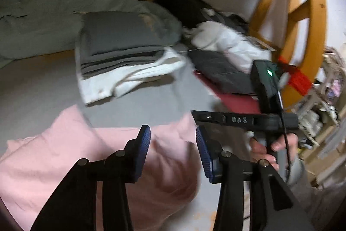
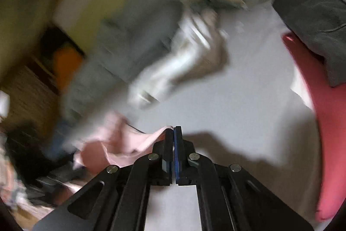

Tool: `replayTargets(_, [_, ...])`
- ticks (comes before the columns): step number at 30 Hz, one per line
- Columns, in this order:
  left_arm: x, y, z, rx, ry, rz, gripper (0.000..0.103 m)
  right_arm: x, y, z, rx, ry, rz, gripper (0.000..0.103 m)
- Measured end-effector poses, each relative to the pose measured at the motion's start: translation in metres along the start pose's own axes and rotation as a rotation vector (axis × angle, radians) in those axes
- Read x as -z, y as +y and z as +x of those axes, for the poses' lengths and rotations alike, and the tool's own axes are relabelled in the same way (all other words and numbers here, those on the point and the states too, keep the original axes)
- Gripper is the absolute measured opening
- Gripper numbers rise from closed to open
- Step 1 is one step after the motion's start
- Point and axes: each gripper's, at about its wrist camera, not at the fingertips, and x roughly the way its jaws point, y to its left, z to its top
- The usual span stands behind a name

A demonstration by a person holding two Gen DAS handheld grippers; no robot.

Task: Fold small clothes

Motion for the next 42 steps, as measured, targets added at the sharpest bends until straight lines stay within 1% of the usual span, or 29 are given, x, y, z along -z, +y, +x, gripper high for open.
replayTargets(2, [0.002, 0.013, -0.008, -0.068, -0.032, -0.089, 0.044, -0.001, -0.002, 0.0, 0.171, -0.023, -0.008, 0.0])
replayTargets(3, [0.005, 0.02, -0.016, -0.05, -0.055, -0.145, 0.044, -0.002, 0.0, -0.009, 0.302, -0.092, -0.034, 0.0])
replayTargets(4, [0.01, 0.026, -0.028, -0.009, -0.092, -0.189, 0.044, -0.001, 0.002, -0.02, 0.377, -0.16, -0.064, 0.0])
replayTargets(5, [0.015, 0.026, -0.041, 0.006, -0.128, -0.208, 0.044, 0.0, 0.004, -0.03, 0.393, -0.21, -0.078, 0.001])
replayTargets(6, [0.02, 0.023, -0.05, 0.002, -0.141, -0.193, 0.044, 0.001, 0.002, -0.038, 0.357, -0.237, -0.067, 0.003])
replayTargets(7, [0.025, 0.015, -0.058, -0.001, -0.141, -0.148, 0.045, 0.004, -0.001, -0.048, 0.268, -0.254, -0.034, 0.003])
replayTargets(9, [0.036, -0.002, -0.067, 0.001, -0.13, -0.047, 0.048, 0.011, 0.0, -0.054, 0.114, -0.236, -0.013, 0.003])
replayTargets(11, [0.044, -0.012, -0.067, -0.01, -0.107, 0.006, 0.053, 0.025, 0.011, -0.055, -0.004, -0.214, -0.037, 0.003])
replayTargets(14, [0.058, -0.015, -0.059, -0.151, -0.115, 0.018, 0.053, 0.052, 0.043, -0.051, -0.133, -0.169, -0.116, 0.003])
replayTargets(15, [0.063, -0.013, -0.055, -0.19, -0.122, 0.008, 0.053, 0.06, 0.056, -0.044, -0.194, -0.137, -0.134, 0.003])
replayTargets(17, [0.07, -0.007, -0.046, -0.216, -0.107, -0.013, 0.053, 0.069, 0.074, -0.026, -0.292, -0.037, -0.141, 0.003])
replayTargets(18, [0.073, -0.004, -0.04, -0.213, -0.092, -0.026, 0.053, 0.073, 0.078, -0.015, -0.286, 0.013, -0.122, 0.003])
replayTargets(19, [0.075, -0.001, -0.034, -0.206, -0.071, -0.044, 0.053, 0.075, 0.077, -0.011, -0.261, 0.03, -0.104, 0.003])
replayTargets(21, [0.079, 0.007, -0.02, -0.184, -0.008, -0.127, 0.053, 0.075, 0.063, -0.009, -0.158, 0.016, -0.063, 0.003])
replayTargets(22, [0.082, 0.009, -0.017, -0.187, -0.002, -0.153, 0.053, 0.075, 0.056, -0.013, -0.115, -0.008, -0.043, 0.003])
replayTargets(24, [0.086, 0.002, -0.013, -0.227, -0.019, -0.115, 0.053, 0.075, 0.041, -0.018, -0.059, -0.029, 0.005, 0.003])
replayTargets(26, [0.092, -0.015, -0.006, -0.322, -0.014, -0.012, 0.055, 0.073, 0.019, -0.018, -0.011, -0.009, 0.084, 0.003])
replayTargets(28, [0.099, -0.034, -0.002, -0.368, -0.04, 0.083, 0.055, 0.077, -0.005, -0.029, -0.052, -0.043, 0.18, 0.003])
replayTargets(29, [0.102, -0.04, -0.004, -0.363, -0.062, 0.113, 0.055, 0.079, -0.011, -0.034, -0.065, -0.064, 0.194, 0.003])
replayTargets(31, [0.102, -0.049, -0.011, -0.318, -0.115, 0.129, 0.055, 0.083, -0.014, -0.047, -0.067, -0.127, 0.194, 0.003])
replayTargets(32, [0.101, -0.052, -0.013, -0.307, -0.135, 0.132, 0.055, 0.087, -0.011, -0.052, -0.056, -0.147, 0.187, 0.006])
replayTargets(33, [0.099, -0.056, -0.013, -0.289, -0.149, 0.138, 0.054, 0.094, -0.009, -0.056, -0.03, -0.158, 0.185, 0.013])
replayTargets(34, [0.096, -0.059, -0.011, -0.246, -0.151, 0.132, 0.051, 0.099, -0.009, -0.057, -0.004, -0.158, 0.197, 0.017])
replayTargets(35, [0.093, -0.058, -0.01, -0.207, -0.143, 0.108, 0.047, 0.1, -0.008, -0.058, -0.006, -0.157, 0.207, 0.023])
replayTargets(37, [0.091, -0.052, -0.004, -0.119, -0.107, 0.042, 0.041, 0.102, -0.01, -0.056, -0.055, -0.138, 0.233, 0.023])
replayTargets(38, [0.091, -0.05, -0.003, -0.116, -0.109, 0.013, 0.04, 0.102, -0.013, -0.055, -0.07, -0.138, 0.245, 0.023])
replayTargets(40, [0.092, -0.046, -0.017, -0.147, -0.165, -0.002, 0.038, 0.103, -0.014, -0.057, -0.088, -0.146, 0.242, 0.024])
replayTargets(41, [0.092, -0.047, -0.028, -0.159, -0.199, 0.002, 0.038, 0.104, -0.012, -0.058, -0.096, -0.152, 0.234, 0.029])
replayTargets(42, [0.092, -0.047, -0.04, -0.172, -0.231, 0.005, 0.038, 0.104, -0.006, -0.058, -0.109, -0.162, 0.219, 0.041])
